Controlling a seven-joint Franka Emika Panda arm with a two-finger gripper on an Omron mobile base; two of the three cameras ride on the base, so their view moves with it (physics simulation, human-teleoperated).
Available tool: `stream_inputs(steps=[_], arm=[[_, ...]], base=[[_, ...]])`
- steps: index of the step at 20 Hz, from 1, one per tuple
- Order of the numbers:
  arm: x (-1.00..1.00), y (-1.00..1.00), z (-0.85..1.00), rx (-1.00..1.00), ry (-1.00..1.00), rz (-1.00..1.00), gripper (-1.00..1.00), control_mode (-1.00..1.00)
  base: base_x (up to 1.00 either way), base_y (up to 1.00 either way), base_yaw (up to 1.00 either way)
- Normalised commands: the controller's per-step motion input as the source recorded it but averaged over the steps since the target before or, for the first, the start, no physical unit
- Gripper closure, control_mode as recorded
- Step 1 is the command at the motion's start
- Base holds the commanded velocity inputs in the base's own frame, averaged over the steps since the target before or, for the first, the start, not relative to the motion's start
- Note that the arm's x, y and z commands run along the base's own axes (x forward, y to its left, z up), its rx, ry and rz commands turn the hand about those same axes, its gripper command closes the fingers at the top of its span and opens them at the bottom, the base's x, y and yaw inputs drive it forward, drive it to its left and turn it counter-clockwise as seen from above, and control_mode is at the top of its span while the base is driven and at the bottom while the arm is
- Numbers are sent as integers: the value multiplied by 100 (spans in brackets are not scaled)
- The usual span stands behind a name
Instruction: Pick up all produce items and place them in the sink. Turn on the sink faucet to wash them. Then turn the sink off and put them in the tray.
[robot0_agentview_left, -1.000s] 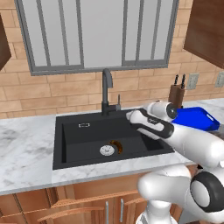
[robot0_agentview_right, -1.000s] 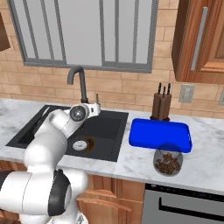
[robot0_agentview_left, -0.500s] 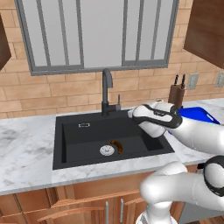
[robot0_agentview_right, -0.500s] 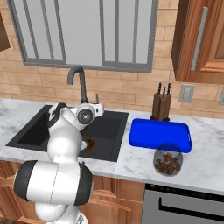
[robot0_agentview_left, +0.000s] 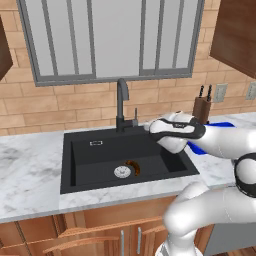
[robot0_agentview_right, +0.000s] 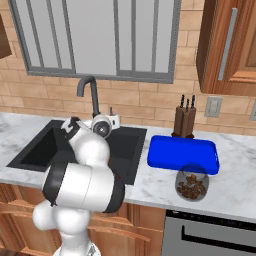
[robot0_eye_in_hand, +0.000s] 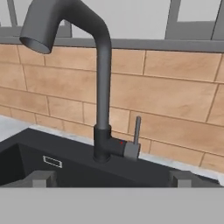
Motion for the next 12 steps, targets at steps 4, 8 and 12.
stream_inputs(steps=[4, 8, 12], arm=[[24, -2, -13, 0, -8, 8, -100, -100], [25, -8, -4, 0, -5, 8, -100, -100], [28, -6, -3, 0, -1, 7, -100, -100]], base=[[0, 0, 0], [0, 0, 0], [0, 0, 0]])
